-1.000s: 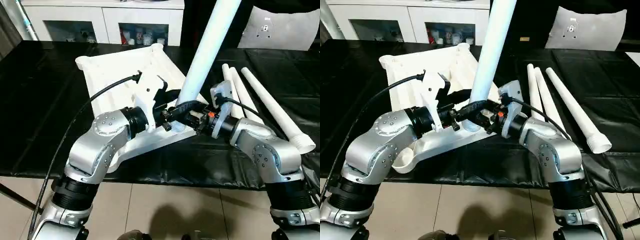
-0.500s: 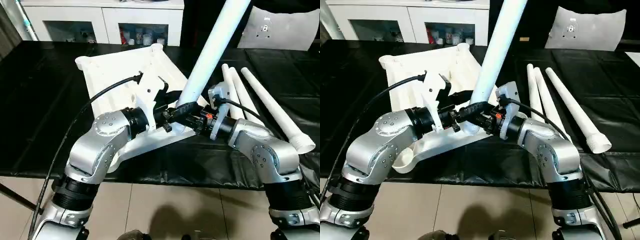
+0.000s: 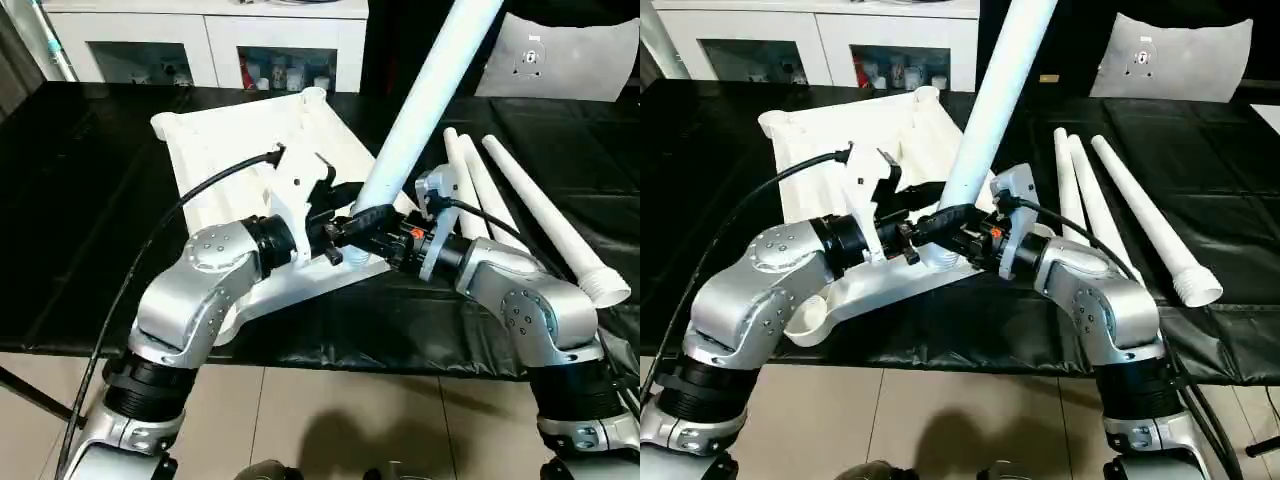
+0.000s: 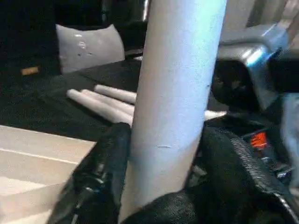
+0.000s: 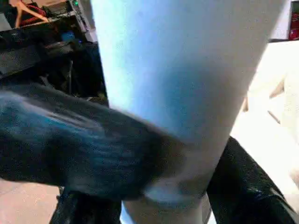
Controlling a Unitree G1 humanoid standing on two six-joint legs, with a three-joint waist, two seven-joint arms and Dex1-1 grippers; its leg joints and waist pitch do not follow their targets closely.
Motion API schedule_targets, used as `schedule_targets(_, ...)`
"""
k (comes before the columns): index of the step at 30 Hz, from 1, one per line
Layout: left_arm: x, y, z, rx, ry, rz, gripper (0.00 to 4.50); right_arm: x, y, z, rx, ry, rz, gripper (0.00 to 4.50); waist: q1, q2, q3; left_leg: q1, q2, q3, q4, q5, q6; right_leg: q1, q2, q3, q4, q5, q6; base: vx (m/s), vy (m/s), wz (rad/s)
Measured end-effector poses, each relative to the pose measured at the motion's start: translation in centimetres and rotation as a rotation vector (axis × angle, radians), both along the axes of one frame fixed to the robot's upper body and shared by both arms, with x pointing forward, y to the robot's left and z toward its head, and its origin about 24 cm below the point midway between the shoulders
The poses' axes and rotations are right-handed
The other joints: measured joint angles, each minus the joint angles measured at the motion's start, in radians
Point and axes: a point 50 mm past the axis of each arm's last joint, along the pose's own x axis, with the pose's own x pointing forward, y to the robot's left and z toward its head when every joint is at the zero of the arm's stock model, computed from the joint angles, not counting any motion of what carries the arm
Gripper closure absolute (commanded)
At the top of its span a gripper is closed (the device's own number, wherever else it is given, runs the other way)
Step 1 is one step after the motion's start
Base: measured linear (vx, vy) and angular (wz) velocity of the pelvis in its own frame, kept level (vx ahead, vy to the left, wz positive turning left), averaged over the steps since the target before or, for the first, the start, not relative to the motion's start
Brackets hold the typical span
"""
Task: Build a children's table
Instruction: Insert table leg to table base
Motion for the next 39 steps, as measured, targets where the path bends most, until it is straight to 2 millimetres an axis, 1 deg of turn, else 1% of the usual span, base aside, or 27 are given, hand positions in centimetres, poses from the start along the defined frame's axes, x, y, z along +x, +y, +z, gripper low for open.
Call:
schedule_targets(1, -0.1, 0.1, 0.4, -0.035, -0.005, -0.014, 1.53, 0.0, 0.0, 0.0, -0.001, 0.001, -0.004, 2.55, 0.000, 0.000, 0.000, 0.000, 0.000, 0.000, 0.000, 0.000, 0.000, 0.000, 0.000, 0.000, 0.000, 0.000, 0.000, 0.000, 0.000, 0.00)
schedule_targets(5, -0.6, -0.1, 1.6, -0.167, -0.006, -0.067, 1.40, 0.1, -0.1, -0.1, -0.004, 0.003, -0.009, 2.56, 0.001, 0.000, 0.000, 0.000, 0.000, 0.000, 0.001, 0.000, 0.000, 0.000, 0.000, 0.000, 0.000, 0.000, 0.000, 0.000, 0.000, 0.00)
schedule_targets(6, -0.7, -0.1, 1.8, -0.196, -0.002, -0.078, 1.20, 0.1, -0.1, -0.1, -0.004, 0.005, -0.010, 2.56, 0.001, 0.000, 0.000, 0.000, 0.000, 0.000, 0.001, 0.000, 0.000, 0.000, 0.000, 0.000, 0.000, 0.000, 0.000, 0.000, 0.000, 0.00)
schedule_targets(8, -0.7, -0.1, 2.2, -0.255, 0.002, -0.073, 1.04, 0.1, -0.1, -0.1, -0.005, 0.005, -0.011, 2.56, 0.000, 0.000, 0.000, 0.000, 0.000, 0.000, 0.001, 0.000, 0.000, 0.000, 0.000, 0.000, 0.001, 0.000, 0.000, 0.000, 0.000, 0.00)
schedule_targets(9, -0.4, 0.1, 2.4, -0.290, 0.006, -0.048, 1.04, 0.1, -0.1, -0.1, -0.006, 0.005, -0.013, 2.56, 0.000, 0.000, 0.000, 0.000, 0.000, 0.000, 0.001, 0.000, 0.000, 0.000, 0.000, 0.000, 0.001, 0.000, 0.000, 0.000, 0.000, 0.00)
schedule_targets(10, 0.3, 0.4, 2.7, -0.328, 0.011, 0.013, 0.99, 0.1, -0.1, -0.1, -0.007, 0.005, -0.013, 2.56, 0.001, 0.000, 0.000, 0.000, 0.000, 0.000, 0.002, 0.000, 0.000, 0.000, 0.000, 0.000, 0.002, 0.000, 0.000, 0.000, 0.000, 0.00)
schedule_targets(12, 1.5, 1.2, 3.1, -0.334, 0.008, 0.115, 0.65, 0.1, -0.2, -0.2, -0.010, 0.006, -0.014, 2.56, 0.001, 0.000, 0.000, 0.000, 0.000, 0.000, 0.002, 0.000, 0.001, 0.001, 0.000, 0.000, 0.003, 0.000, 0.000, 0.000, 0.000, 0.00)
schedule_targets(13, 2.2, 1.7, 3.2, -0.322, 0.004, 0.185, 0.64, 0.0, -0.3, -0.3, -0.015, 0.007, -0.016, 2.56, 0.000, 0.000, 0.000, 0.001, 0.001, 0.000, 0.002, 0.000, 0.001, 0.001, 0.000, 0.000, 0.003, 0.000, 0.000, 0.000, 0.000, 0.00)
schedule_targets(15, 3.4, 2.5, 2.7, -0.262, 0.023, 0.304, 0.59, 0.0, -0.5, -0.4, -0.040, 0.006, -0.018, 2.56, -0.001, 0.000, 0.000, 0.001, 0.001, 0.000, 0.002, -0.001, 0.001, 0.001, 0.000, 0.000, 0.003, 0.000, 0.000, 0.000, 0.000, 0.00)
schedule_targets(16, 3.9, 3.0, 2.1, -0.200, 0.027, 0.362, 0.43, 0.0, -0.5, -0.5, -0.050, 0.006, -0.015, 2.56, -0.001, 0.000, 0.000, 0.001, 0.001, 0.000, 0.002, 0.000, 0.001, 0.001, 0.000, 0.000, 0.002, 0.000, 0.000, 0.000, 0.000, 0.00)
schedule_targets(18, 4.4, 3.3, 1.2, -0.133, 0.045, 0.410, 0.20, 0.0, -0.4, -0.6, -0.057, 0.007, -0.012, 2.56, -0.001, 0.000, 0.000, 0.000, 0.001, 0.000, 0.002, 0.001, 0.004, 0.000, 0.000, 0.000, 0.002, 0.000, 0.000, 0.000, 0.000, 0.00)
schedule_targets(19, 4.4, 3.1, 0.9, -0.099, 0.047, 0.403, 0.20, -0.1, -0.4, -0.7, -0.063, 0.007, -0.010, 2.56, -0.001, 0.000, 0.000, 0.000, 0.001, 0.000, 0.002, 0.003, 0.007, 0.000, 0.001, 0.000, 0.002, 0.000, 0.000, 0.000, 0.000, 0.00)
schedule_targets(21, 4.0, 2.0, 0.8, -0.068, 0.035, 0.336, 0.20, -0.2, -0.1, -0.9, -0.070, 0.010, -0.002, 2.56, 0.003, 0.000, 0.000, -0.001, 0.001, 0.000, 0.002, 0.003, 0.008, 0.000, 0.001, -0.001, 0.001, 0.000, 0.000, 0.000, 0.000, 0.00)
schedule_targets(23, 3.2, 0.8, 1.2, -0.058, 0.006, 0.248, 0.21, -0.3, 0.1, -1.1, -0.077, 0.014, 0.009, 2.56, 0.006, 0.000, 0.000, -0.002, 0.001, 0.001, 0.002, 0.002, 0.008, 0.000, 0.001, -0.001, 0.000, 0.000, 0.000, 0.000, 0.000, 0.00)
schedule_targets(25, 2.3, 0.3, 1.7, -0.062, -0.022, 0.178, 0.02, -0.5, 0.0, -1.2, -0.079, 0.003, 0.004, 2.56, 0.006, 0.000, 0.000, -0.002, 0.001, 0.001, 0.002, 0.002, 0.009, 0.000, 0.001, -0.001, -0.001, 0.000, 0.000, 0.000, 0.000, 0.00)
schedule_targets(26, 2.1, 0.3, 1.8, -0.060, -0.034, 0.163, 0.00, -0.5, 0.0, -1.3, -0.083, 0.000, 0.001, 2.56, 0.005, 0.000, 0.000, -0.002, 0.001, 0.001, 0.002, 0.002, 0.008, 0.000, 0.001, -0.001, 0.000, 0.000, 0.000, 0.000, 0.000, 0.00)
schedule_targets(30, 1.8, 0.4, 1.9, -0.055, -0.043, 0.151, 0.00, -0.5, -0.1, -1.4, -0.090, -0.008, -0.007, 2.56, 0.006, 0.000, 0.000, 0.000, 0.001, 0.001, 0.002, 0.003, 0.007, 0.000, 0.000, -0.001, 0.002, 0.000, 0.000, 0.000, 0.000, 0.00)
schedule_targets(34, 2.0, 0.8, 1.7, -0.019, -0.066, 0.182, 0.00, -0.7, -0.4, -1.8, -0.103, 0.000, -0.043, 2.57, 0.004, 0.000, 0.000, 0.000, 0.001, 0.001, 0.002, 0.003, 0.007, 0.000, 0.000, 0.000, 0.003, 0.001, -0.001, 0.000, 0.000, 0.00)
schedule_targets(36, 2.1, 1.5, 1.2, 0.005, -0.074, 0.230, 0.00, -1.0, -0.7, -1.9, -0.105, -0.004, -0.083, 2.57, 0.001, 0.000, 0.000, 0.001, 0.002, 0.001, 0.002, 0.003, 0.007, 0.000, 0.001, 0.000, 0.003, 0.001, -0.001, 0.000, 0.000, 0.00)
schedule_targets(39, 2.1, 3.1, -0.4, 0.050, -0.058, 0.327, 0.00, -1.6, -2.2, -1.6, -0.103, -0.014, -0.190, 2.57, -0.002, 0.002, -0.001, 0.001, 0.002, 0.001, 0.001, 0.003, 0.006, 0.000, 0.001, 0.000, 0.002, 0.001, -0.001, 0.000, 0.000, 0.00)
